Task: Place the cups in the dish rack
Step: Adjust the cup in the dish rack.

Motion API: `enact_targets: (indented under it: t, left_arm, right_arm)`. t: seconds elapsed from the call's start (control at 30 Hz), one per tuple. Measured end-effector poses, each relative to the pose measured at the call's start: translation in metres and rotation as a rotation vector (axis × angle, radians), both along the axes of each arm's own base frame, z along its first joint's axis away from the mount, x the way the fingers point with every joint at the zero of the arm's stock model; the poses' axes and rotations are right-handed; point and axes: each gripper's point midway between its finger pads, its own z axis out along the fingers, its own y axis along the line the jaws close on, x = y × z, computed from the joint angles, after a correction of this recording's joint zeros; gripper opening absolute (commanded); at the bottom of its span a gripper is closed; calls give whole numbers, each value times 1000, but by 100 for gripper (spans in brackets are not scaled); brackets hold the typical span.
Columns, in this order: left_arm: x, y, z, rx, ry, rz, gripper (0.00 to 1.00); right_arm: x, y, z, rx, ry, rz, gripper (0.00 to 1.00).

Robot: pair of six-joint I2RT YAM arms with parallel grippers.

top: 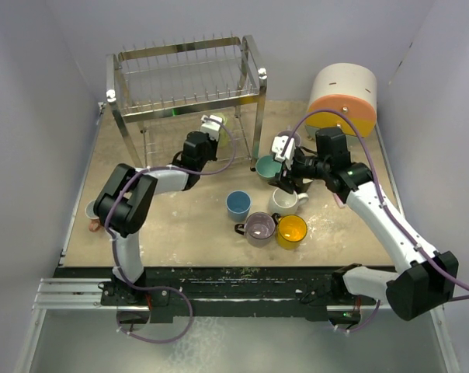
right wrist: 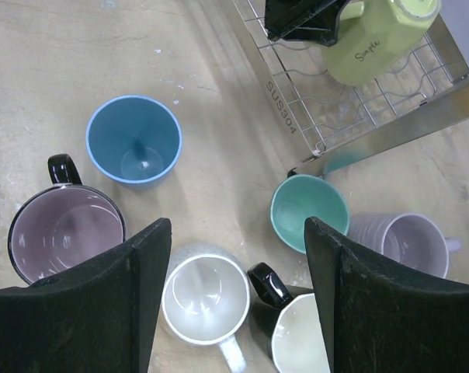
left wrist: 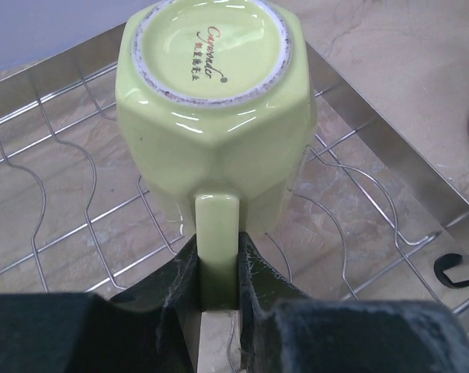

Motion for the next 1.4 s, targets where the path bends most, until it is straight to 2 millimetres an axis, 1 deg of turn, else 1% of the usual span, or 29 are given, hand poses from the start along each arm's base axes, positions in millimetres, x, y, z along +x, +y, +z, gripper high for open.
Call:
enact_targets:
  t: [0.1,0.23,0.37,0.53,0.7,0.8,1.1,1.4]
  left_arm:
    - [8,1,-1,-19,-9,-13,0]
    - [24,2,0,-41,-19,-18,0]
    - [38,-1,-1,-55,-34,-24,0]
    - [55,-9,0,-68,-56,-32,0]
    - [67,-13,0,-86,-78,-40,0]
    - [72,-13,-1,-104,-97,-39,0]
    - [101,-17,1,-128,-121,-22,0]
    - [115,-19,2,-123,-113,-1,0]
  right_arm:
    - [0,0,-2,-3,7,0,72]
    - [-2,-1,-4,-9,14,6,72]
    - [-3,-1,-6,-14,19,12,72]
    - [-4,1,-14,-23,46,27,72]
    - [-5,1,-18,-29,57,32,72]
    - [-5,1,-18,-31,58,34,72]
    - [-6,0,-19,-34,60,38,72]
    - [-7,0,-20,-37,61,42,71]
